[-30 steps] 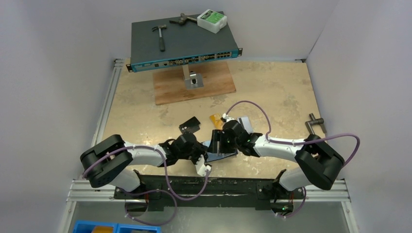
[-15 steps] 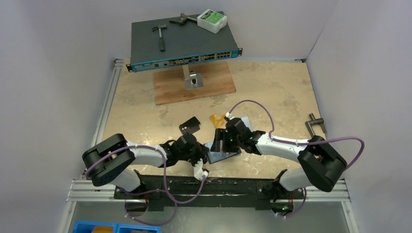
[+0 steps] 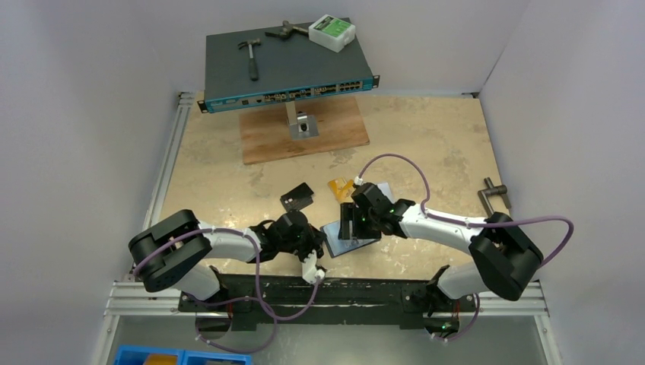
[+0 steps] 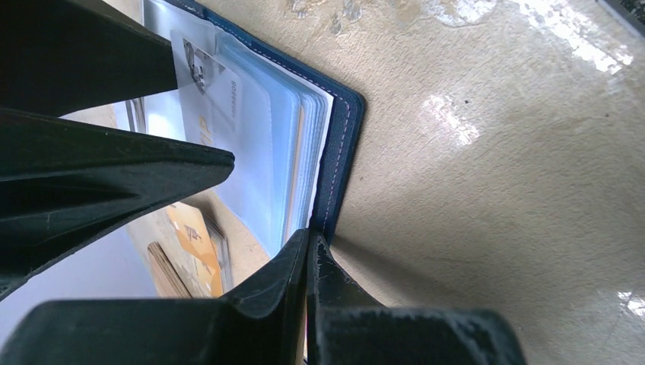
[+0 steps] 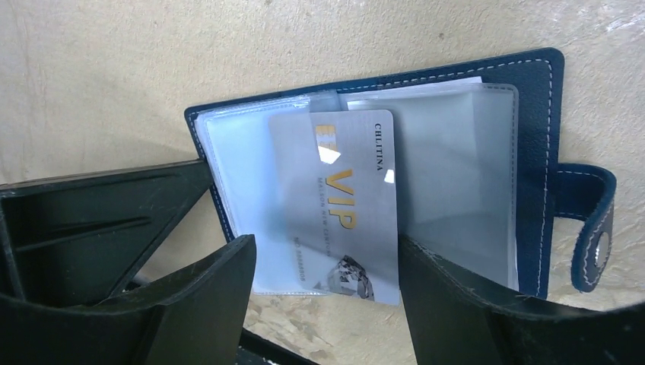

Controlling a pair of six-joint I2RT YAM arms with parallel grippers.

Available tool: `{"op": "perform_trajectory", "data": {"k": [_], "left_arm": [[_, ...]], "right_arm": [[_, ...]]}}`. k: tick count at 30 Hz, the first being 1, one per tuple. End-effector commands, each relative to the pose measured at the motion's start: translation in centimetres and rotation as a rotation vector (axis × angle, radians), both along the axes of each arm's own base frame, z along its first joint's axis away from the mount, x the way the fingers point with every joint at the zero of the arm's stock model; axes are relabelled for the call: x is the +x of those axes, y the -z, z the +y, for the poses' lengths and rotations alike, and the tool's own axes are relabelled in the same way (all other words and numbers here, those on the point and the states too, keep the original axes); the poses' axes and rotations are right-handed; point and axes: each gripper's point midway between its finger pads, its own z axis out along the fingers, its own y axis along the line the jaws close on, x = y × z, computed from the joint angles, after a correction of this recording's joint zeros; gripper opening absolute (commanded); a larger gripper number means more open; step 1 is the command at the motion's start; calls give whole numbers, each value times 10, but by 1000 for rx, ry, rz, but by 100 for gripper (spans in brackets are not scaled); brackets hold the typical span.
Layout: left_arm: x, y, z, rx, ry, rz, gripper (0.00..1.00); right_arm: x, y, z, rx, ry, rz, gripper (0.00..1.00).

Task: Put the credit cards into the card holder
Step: Insert the credit card into the card holder.

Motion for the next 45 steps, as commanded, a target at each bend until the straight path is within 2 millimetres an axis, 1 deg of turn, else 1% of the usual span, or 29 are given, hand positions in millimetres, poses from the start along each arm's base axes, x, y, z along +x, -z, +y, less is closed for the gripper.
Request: {"op": "perform_trajectory", "data": {"k": [1, 4, 6, 10, 13, 16, 18, 28, 31, 39, 45], "left_arm": [[-16, 16, 12, 50, 29, 57, 0], [-17, 17, 14, 58, 34, 54, 0], [-16, 16, 13, 54, 32, 54, 0], [-16, 15, 13, 54, 29, 56, 0], [-16, 14, 13, 53, 27, 57, 0], [-16, 14, 13, 53, 22, 60, 0], [-15, 14, 13, 53, 17, 61, 0], [-15, 13, 13, 46, 18, 59, 0], [-15, 13, 13, 46, 17, 60, 0], [-15, 12, 13, 41, 15, 58, 0], [-15, 11, 12, 37, 14, 57, 0]], "right_arm": [[7, -5, -14, -72, 10, -38, 68], [13, -19, -13, -48, 33, -80, 68], [17, -23, -9, -41, 27, -91, 69], [19, -22, -1, -30, 1, -84, 69], [24, -26, 4, -14, -10, -98, 68], [30, -24, 4, -41, -13, -112, 68], [30, -20, 5, -47, -19, -105, 68], [26, -14, 17, 4, -28, -87, 66], [21, -18, 28, 56, -44, -77, 65], [12, -20, 40, 99, -63, -58, 65], [5, -24, 54, 148, -86, -49, 64]]}}
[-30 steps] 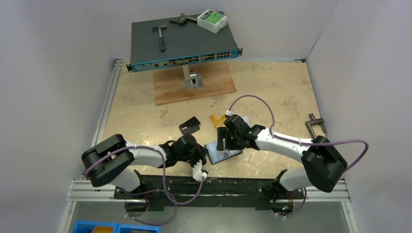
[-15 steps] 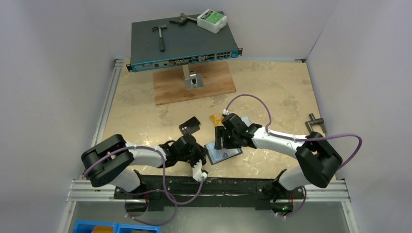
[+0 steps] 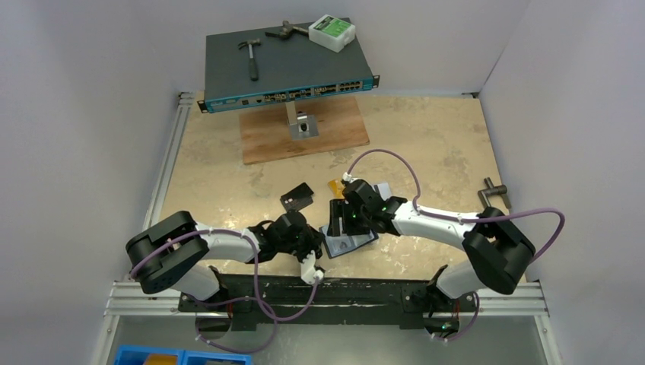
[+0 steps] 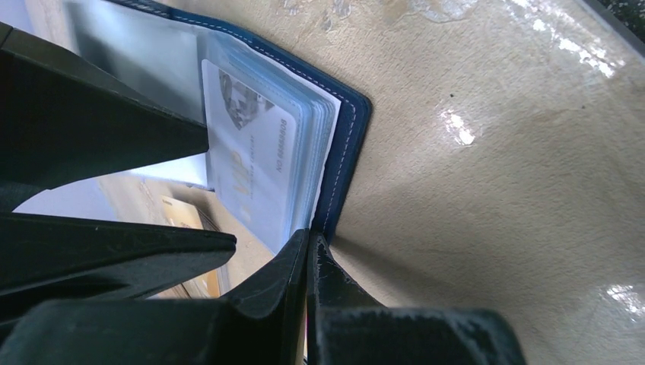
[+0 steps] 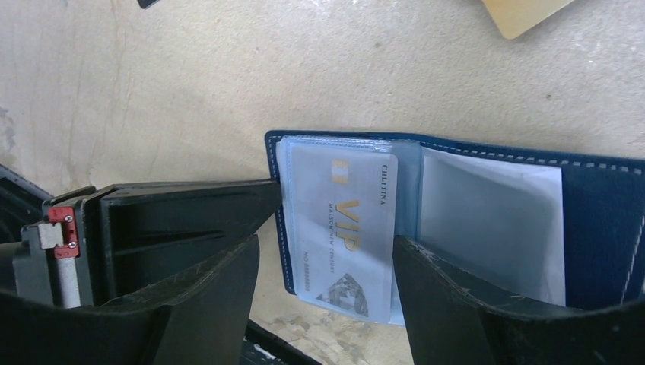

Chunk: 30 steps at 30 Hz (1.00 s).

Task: Put the credit cards into the card holder
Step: Insert the credit card into the card holder, then pick up the card holder from the center of the board.

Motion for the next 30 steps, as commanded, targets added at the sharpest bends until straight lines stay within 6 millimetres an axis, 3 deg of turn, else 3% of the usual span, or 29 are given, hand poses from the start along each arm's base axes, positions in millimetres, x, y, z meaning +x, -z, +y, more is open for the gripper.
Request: {"op": "perform_trajectory", "data": {"k": [1, 9, 14, 19, 22, 26, 30], "left_arm": [[-13, 11, 9, 29, 14, 54, 0], [-11, 10, 9, 24, 6, 46, 0], [-5, 5, 13, 33, -44, 46, 0], [6, -9, 24, 89, -189, 130, 0], [10, -16, 41, 148, -293, 203, 0], [24, -40, 61, 190, -475, 302, 0], [28, -56, 84, 260, -691, 457, 2]], "right_arm": [[-3, -11, 22, 94, -26, 0, 64], [-10, -5, 24, 101, -53, 27, 64], [-4, -24, 12, 95, -28, -2, 68], [14, -53, -13, 99, 31, -62, 72], [24, -66, -37, 74, 86, -102, 76], [29, -67, -70, -42, 159, -150, 81], [25, -60, -88, -134, 172, -145, 83]]}}
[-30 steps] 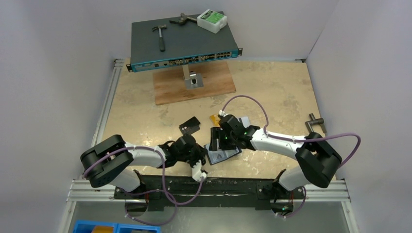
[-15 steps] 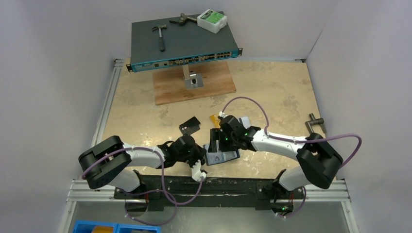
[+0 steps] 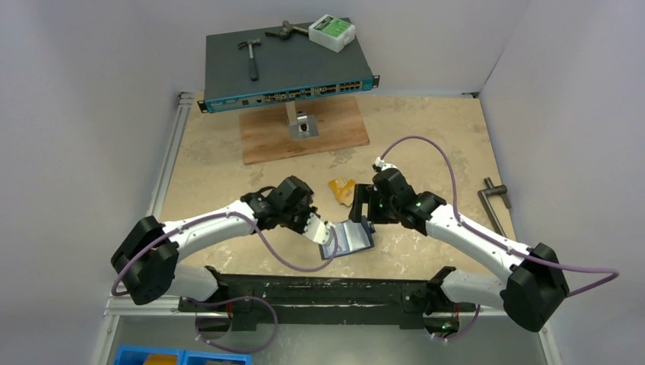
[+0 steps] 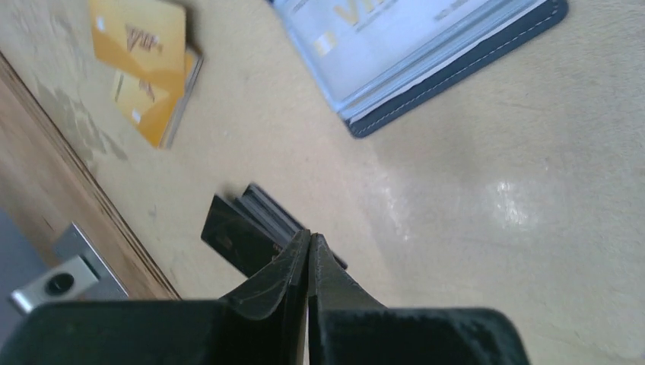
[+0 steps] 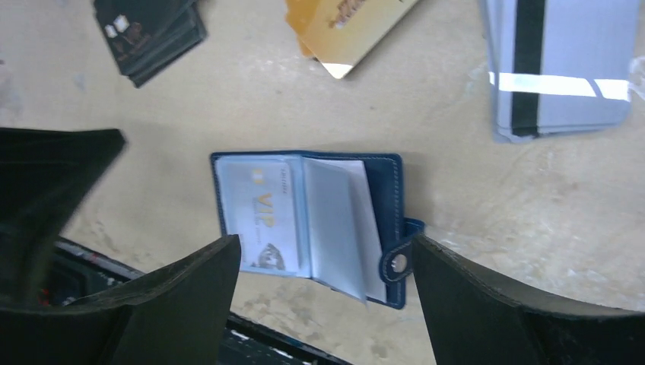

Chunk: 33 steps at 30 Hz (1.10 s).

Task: Put the credit cards into the card holder
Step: Pick up the card holder from the center of the board.

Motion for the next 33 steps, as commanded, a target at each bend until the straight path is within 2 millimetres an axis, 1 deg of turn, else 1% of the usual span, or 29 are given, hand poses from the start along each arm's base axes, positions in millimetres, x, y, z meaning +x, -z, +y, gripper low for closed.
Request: {"op": "perform_trajectory", "data": {"k": [1, 3, 4, 7, 9, 12, 13, 14, 16, 19, 21, 24, 27, 29, 33], "left_arm": [[-12, -13, 41, 109, -322, 260, 3], [-14, -18, 46, 134, -433, 347, 4], [-19, -20, 48, 140, -507, 409, 4], [-20, -32, 35, 52, -632, 531, 5], [-22, -35, 26, -8, -684, 607, 5], [-29, -32, 14, -52, -726, 714, 6], [-31, -31, 10, -63, -732, 742, 6], [-31, -29, 8, -70, -736, 756, 6], [-26, -27, 3, -92, -747, 759, 6], [-17, -30, -1, -139, -766, 764, 6], [-17, -30, -2, -155, -766, 795, 6], [-16, -23, -2, -152, -769, 816, 6], [-16, -17, -2, -152, -772, 837, 6], [-14, -13, -3, -157, -775, 840, 6], [-13, -9, -3, -160, -776, 850, 6]], "right_arm": [[-2, 5, -28, -150, 12, -3, 83], [-5, 13, -31, -167, 23, 14, 85], [-5, 17, -34, -179, 29, 14, 85], [-11, 23, -31, -150, 29, 31, 86], [-18, 25, -24, -93, 20, 56, 86], [-27, 30, -16, 0, 39, 76, 86], [-35, 37, -14, 35, 32, 102, 86], [-40, 40, -11, 71, 32, 113, 87], [-48, 44, -6, 141, 33, 128, 86], [-59, 50, -2, 235, 46, 141, 86], [-62, 54, -1, 279, 55, 133, 86], [-59, 56, 3, 336, 68, 107, 85], [-55, 60, 5, 375, 90, 89, 81], [-53, 62, 7, 401, 103, 76, 75], [-47, 65, 4, 413, 141, 43, 54]]}}
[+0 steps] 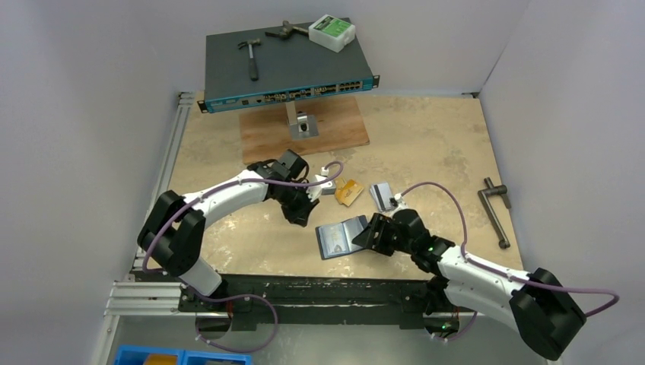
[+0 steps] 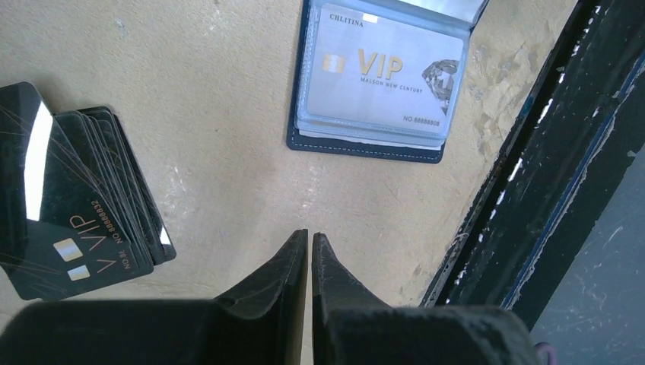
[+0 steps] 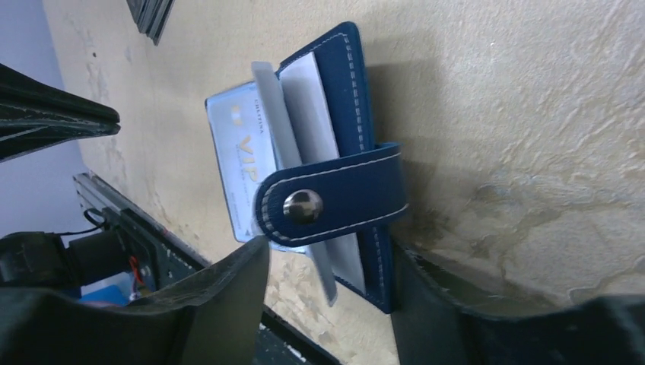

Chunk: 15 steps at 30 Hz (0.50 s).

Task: Put the credit cards into the card holder
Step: Pick up the card holder from the center of the board.

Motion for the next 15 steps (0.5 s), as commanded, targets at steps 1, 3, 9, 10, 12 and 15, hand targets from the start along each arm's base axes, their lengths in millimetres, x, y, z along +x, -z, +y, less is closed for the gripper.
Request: {"op": "perform_trajectory", "data": {"k": [1, 3, 9, 10, 12, 15], "left_arm": [[4, -2, -8, -59, -12, 19, 6], [7, -4, -7, -65, -20, 18, 6], [15, -24, -10, -121, -62, 30, 6], [17, -28, -11, -136, -73, 36, 6], [21, -33, -10, -159, -96, 47, 6], [35, -35, -5, -182, -156, 43, 6]], "right_arm": [[12, -5, 3, 60, 57, -47, 48], [14, -8, 5, 71, 55, -66, 36], [31, -54, 20, 145, 27, -191, 0], [33, -65, 23, 150, 13, -215, 0], [36, -90, 28, 162, -27, -267, 0], [32, -120, 36, 177, -106, -322, 0]]}}
